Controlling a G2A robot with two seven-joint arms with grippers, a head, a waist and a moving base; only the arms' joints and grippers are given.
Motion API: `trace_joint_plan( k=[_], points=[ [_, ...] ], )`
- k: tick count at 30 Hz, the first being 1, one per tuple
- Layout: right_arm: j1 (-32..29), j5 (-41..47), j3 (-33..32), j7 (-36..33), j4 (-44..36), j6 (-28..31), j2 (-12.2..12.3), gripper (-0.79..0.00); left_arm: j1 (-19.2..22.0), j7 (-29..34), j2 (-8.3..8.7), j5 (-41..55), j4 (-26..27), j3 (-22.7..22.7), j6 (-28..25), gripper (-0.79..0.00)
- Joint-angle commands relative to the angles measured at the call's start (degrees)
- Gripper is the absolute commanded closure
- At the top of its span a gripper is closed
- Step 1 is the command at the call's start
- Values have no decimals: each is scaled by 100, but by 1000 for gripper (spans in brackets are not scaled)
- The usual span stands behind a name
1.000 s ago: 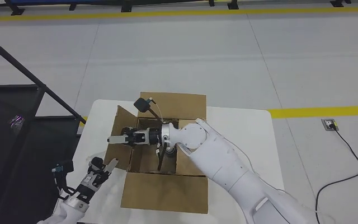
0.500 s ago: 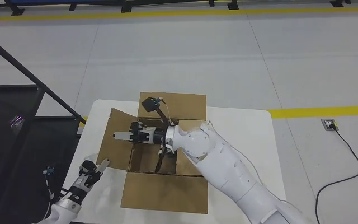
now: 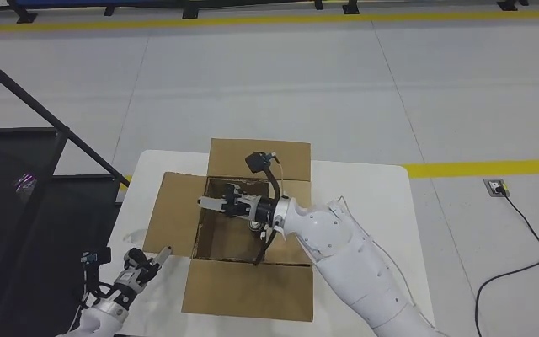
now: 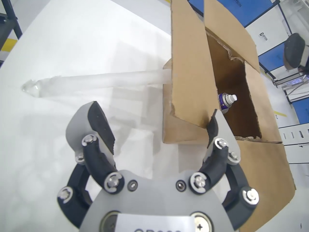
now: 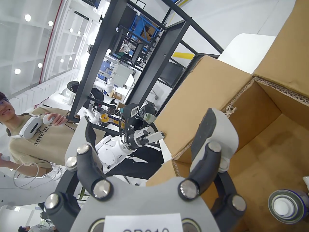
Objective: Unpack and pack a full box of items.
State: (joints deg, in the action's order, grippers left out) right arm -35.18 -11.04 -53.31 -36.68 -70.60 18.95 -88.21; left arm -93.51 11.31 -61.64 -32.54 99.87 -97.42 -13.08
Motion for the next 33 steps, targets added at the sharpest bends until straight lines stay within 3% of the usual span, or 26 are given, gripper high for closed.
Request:
trace_joint_plan(
  k=[1,17,33],
  points=[
    [-47,-74,-14,-27,-135,-41,15,-785,46,7,-8,-68,-57,57,66,-785],
    [-188,-69,-121,-146,-449,146,68,-785,264,126,-53,-171,-321,260,213,-785],
    [-33,48,-140,-435,-326,137,82,-785,-281,33,-61,667,317,-355,-274,-785]
  ],
)
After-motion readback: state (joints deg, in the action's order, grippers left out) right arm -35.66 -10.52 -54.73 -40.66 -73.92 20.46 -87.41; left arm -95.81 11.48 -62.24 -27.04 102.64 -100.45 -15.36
